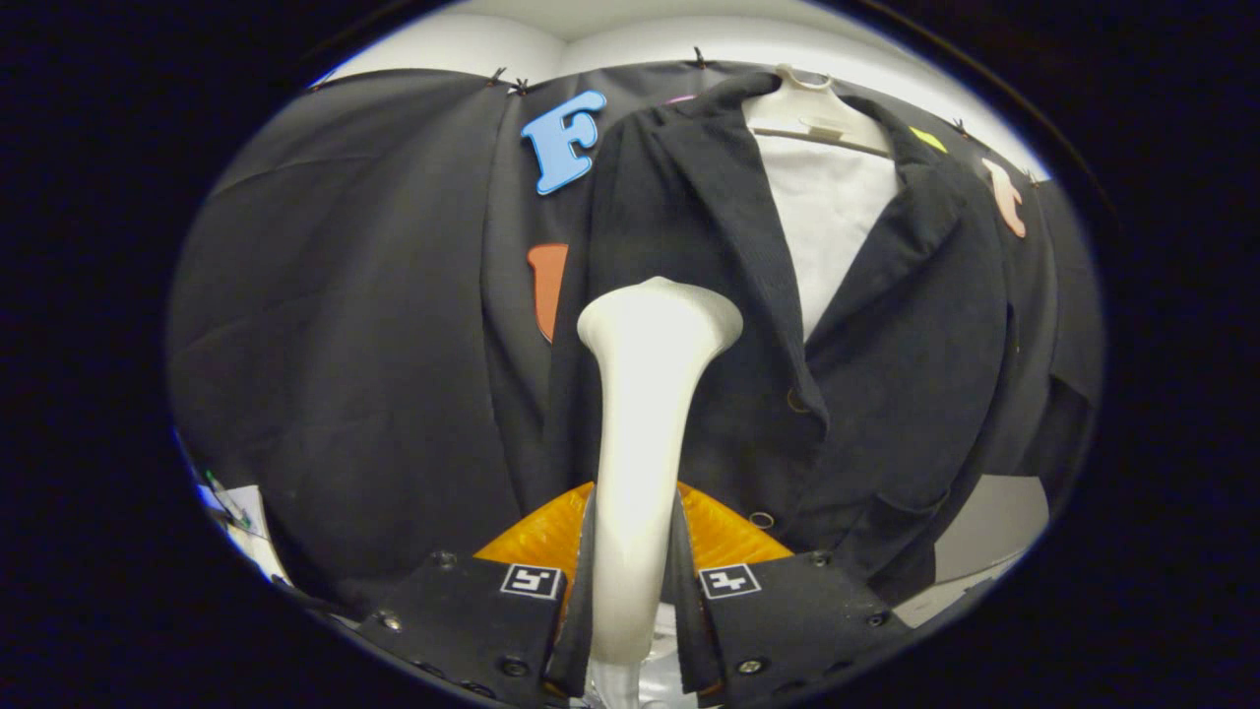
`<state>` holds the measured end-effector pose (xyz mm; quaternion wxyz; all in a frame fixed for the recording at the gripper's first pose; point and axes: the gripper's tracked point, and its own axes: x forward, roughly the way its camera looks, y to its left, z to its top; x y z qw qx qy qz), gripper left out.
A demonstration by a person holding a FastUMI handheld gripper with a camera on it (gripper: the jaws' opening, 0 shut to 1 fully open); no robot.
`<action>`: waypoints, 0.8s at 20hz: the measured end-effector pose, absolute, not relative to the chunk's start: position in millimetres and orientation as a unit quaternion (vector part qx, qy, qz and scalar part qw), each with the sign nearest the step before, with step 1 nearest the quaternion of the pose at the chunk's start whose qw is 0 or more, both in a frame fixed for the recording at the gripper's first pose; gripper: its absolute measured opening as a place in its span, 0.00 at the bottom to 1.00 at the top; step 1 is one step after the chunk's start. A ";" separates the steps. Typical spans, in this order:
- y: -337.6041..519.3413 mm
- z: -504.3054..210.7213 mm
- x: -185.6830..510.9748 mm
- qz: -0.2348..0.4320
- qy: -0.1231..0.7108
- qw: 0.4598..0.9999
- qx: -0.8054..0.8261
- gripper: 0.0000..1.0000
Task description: Iron the clothes twice with a garment steamer, once on the left side and once on the right side.
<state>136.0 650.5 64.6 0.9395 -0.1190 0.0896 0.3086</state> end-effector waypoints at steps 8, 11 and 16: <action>634.4 31.0 144.0 0.304 0.119 0.937 -0.123 0.38; 627.7 15.3 145.3 0.302 0.133 0.936 -0.125 0.38; 618.4 -9.9 148.5 0.299 0.153 0.933 -0.129 0.38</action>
